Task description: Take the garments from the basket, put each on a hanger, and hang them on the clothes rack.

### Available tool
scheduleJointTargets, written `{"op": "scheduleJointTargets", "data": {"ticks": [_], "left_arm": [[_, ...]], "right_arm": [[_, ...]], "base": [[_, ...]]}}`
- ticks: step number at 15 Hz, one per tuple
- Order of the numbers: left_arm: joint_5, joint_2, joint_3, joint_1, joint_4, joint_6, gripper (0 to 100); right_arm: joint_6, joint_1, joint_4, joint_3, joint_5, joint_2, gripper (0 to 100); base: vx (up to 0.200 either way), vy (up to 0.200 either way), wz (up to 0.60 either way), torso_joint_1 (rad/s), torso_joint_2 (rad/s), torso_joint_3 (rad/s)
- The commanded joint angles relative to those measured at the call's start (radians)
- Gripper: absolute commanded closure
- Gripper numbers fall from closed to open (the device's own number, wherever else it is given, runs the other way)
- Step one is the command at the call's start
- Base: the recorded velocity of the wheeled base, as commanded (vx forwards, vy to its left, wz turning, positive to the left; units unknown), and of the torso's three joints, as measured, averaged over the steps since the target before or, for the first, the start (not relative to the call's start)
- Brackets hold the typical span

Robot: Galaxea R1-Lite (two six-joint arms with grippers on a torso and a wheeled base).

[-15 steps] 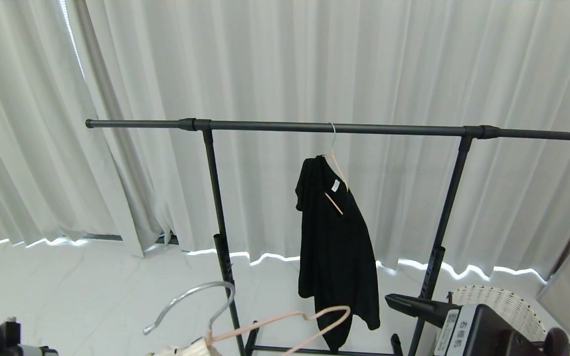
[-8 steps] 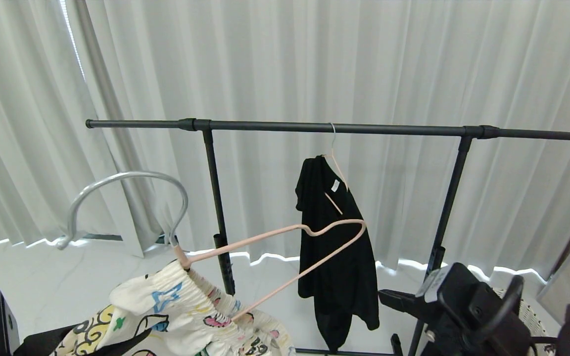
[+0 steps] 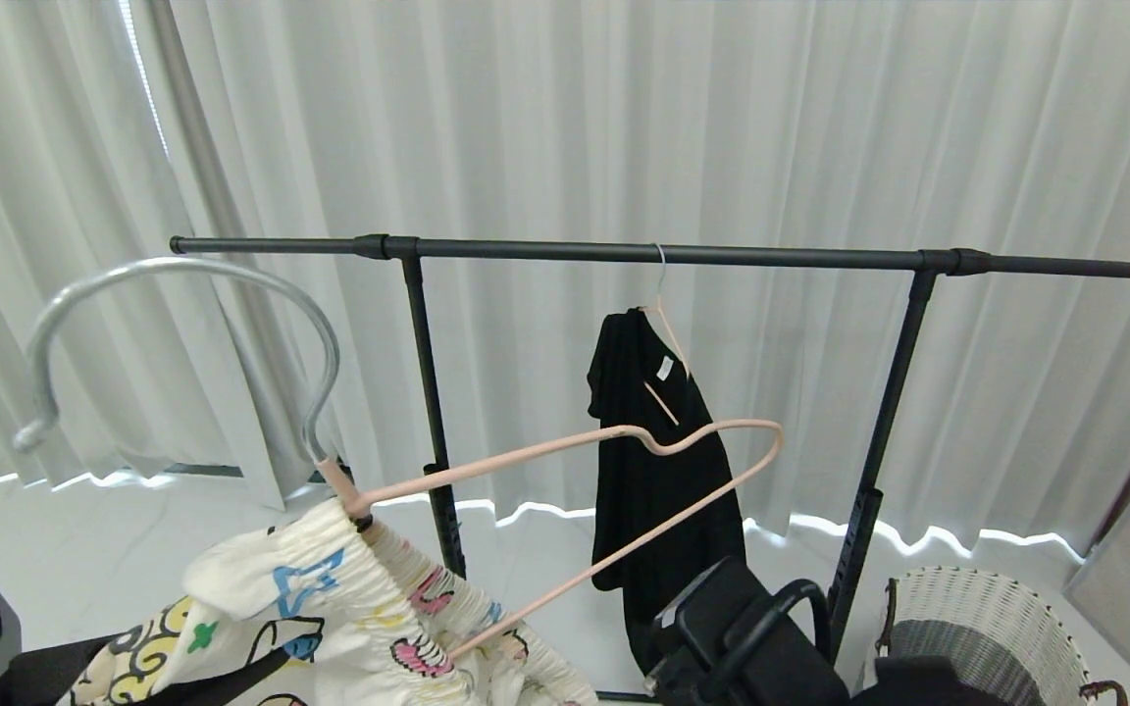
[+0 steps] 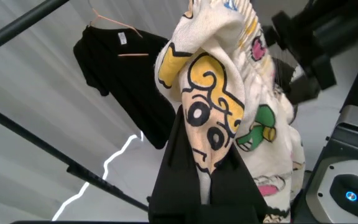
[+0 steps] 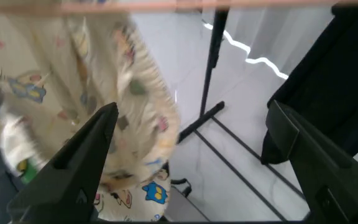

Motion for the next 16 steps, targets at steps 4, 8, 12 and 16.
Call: {"op": "scheduleJointTargets", "data": {"ticks": [4, 8, 12, 16], "left_arm": [[0.003, 0.004, 0.002, 0.043, -0.03, -0.023, 100], [0.006, 0.004, 0.069, 0.089, -0.028, -0.012, 100], [0.006, -0.019, 0.179, 0.111, -0.03, 0.003, 100], [0.006, -0.039, 0.301, 0.111, -0.028, 0.143, 100]], "right_arm": [[-0.004, -0.053, 0.001, 0.063, -0.102, 0.065, 0], [-0.059, -0.161, -0.001, 0.152, -0.172, 0.009, 0], [-0.178, -0.331, -0.001, 0.211, -0.179, -0.072, 0], [-0.226, -0.371, 0.001, 0.21, -0.168, -0.118, 0]], "base": [[0.0, 0.0, 0.0, 0.0, 0.0, 0.0], [0.0, 0.0, 0.0, 0.0, 0.0, 0.0], [0.0, 0.0, 0.0, 0.0, 0.0, 0.0], [0.0, 0.0, 0.0, 0.0, 0.0, 0.0]]}}
